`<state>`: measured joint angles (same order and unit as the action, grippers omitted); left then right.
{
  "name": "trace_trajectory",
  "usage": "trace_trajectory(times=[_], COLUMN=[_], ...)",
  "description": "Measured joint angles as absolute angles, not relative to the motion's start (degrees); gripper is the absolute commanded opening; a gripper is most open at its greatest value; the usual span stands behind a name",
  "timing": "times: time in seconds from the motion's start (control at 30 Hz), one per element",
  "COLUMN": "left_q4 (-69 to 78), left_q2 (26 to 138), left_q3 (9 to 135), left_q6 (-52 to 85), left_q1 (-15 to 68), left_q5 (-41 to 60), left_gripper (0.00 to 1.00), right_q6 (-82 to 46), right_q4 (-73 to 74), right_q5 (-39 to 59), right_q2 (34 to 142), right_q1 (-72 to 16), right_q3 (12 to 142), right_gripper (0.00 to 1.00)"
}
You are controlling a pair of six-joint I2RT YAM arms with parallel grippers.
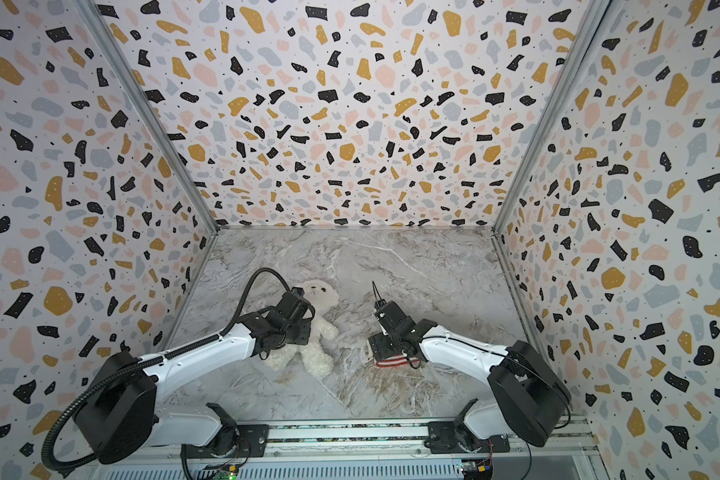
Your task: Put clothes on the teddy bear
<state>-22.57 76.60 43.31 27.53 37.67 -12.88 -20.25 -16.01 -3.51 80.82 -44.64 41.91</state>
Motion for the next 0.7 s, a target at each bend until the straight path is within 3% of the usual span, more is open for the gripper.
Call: trace_trajectory(times=[0.27, 0.7], left_q4=[-19.68, -17.47], left_q2=[72.71, 72.4], left_q3=[38.96, 38.26], left_q6=[27.53, 26.94], left_q1=[37.67, 37.67], left_q5=[-12.05, -11.0], left_gripper=[0.27, 0.27], right_q6=[-20.99, -21.85], right_q4=[-15.94, -15.22], right_q5=[-4.23, -4.84], right_q2=[86.06, 92.2], right_q1=[-46.3, -46.52], right_q3=[45.3, 47.72], right_gripper=[0.59, 0.39])
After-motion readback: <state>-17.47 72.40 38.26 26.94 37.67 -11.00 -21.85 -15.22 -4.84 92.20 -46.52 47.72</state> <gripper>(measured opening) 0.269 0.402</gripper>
